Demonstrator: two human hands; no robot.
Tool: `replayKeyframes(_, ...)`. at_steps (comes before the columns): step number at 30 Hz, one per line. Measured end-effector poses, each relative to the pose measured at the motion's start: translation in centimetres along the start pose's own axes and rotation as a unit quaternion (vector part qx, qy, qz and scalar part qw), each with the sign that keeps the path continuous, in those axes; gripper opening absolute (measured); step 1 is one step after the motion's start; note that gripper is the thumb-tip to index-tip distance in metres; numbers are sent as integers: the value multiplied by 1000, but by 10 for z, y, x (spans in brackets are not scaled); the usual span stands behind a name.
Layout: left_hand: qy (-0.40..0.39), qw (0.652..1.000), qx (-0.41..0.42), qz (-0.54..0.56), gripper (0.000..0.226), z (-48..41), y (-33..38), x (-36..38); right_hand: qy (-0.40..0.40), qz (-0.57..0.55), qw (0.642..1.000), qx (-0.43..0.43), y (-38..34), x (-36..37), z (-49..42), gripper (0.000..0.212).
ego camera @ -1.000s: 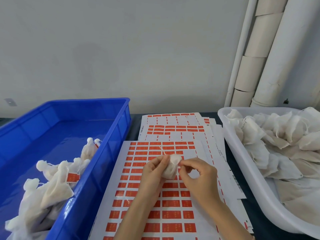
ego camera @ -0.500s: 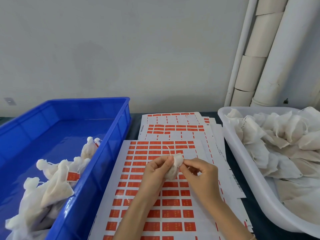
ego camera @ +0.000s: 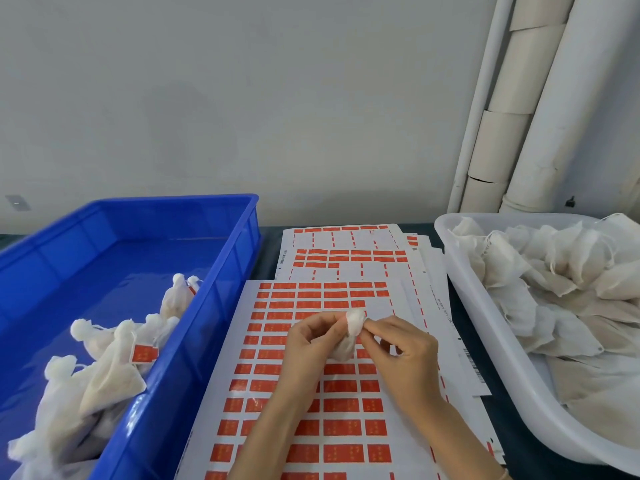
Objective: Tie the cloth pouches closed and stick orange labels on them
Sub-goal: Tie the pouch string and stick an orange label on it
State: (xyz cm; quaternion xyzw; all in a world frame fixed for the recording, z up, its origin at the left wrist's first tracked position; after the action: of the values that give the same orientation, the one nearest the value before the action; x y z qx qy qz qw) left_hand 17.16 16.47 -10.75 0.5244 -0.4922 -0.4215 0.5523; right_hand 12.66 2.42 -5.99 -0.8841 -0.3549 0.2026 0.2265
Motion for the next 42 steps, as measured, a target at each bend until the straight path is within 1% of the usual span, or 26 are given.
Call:
replayKeyframes(8,21,999,25,-15,18,-3,2,-5,-37,-13,998,59,9,8,3,20)
replayKeyframes(12,37,999,23,-26,16,-5,-1,-8,-50,-23,995,87,13,11,4,19)
replayKeyframes(15,31,999,14,-27,13,-5,-3,-8,-64,-18,994,83,11,13,6,17)
replayKeyframes(18,14,1000,-18,-14,15,-6,-8,-7,-46,-16,997,60,6,9,4,18)
replayKeyframes(21,5,997,-83,5,23,-7,-17,-6,-24,-11,999,33,2,4,2,20)
replayKeyframes(23,-3,992,-125,33,25,-5,-22,-4,-30,-18,999,23,1,5,1,22)
replayKeyframes(25,-13,987,-148,61,25,-4,-23,-3,-42,-30,998,18,0,9,2,23)
replayKeyframes(28,-24,987,-143,70,24,-3,-22,-3,-59,-43,997,34,2,13,3,24)
replayKeyframes(31,-27,988,-134,64,14,-4,-21,-4,-76,-56,992,79,10,16,3,24)
replayKeyframes(35,-14,987,-151,57,13,-5,-25,-8,-86,-53,989,104,15,16,6,19)
replayKeyframes(39,23,995,-96,-22,12,-7,-22,-15,-91,-7,993,71,15,14,8,24)
replayKeyframes(42,31,995,-84,-49,12,-7,-21,-16,-95,18,993,60,14,15,8,24)
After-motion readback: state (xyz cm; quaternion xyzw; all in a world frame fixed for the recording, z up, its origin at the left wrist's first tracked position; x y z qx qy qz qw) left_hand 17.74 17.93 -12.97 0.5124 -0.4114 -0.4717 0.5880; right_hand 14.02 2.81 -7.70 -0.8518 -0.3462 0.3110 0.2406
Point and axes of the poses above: each hand's wrist, its own z-axis away from the middle knuckle, its own x-axis out of the palm, y = z × x, the point moved 9 cm from there along -z, towards the middle knuckle, and after that the axes turned 14 degrees about y, right-handed, at the moved point
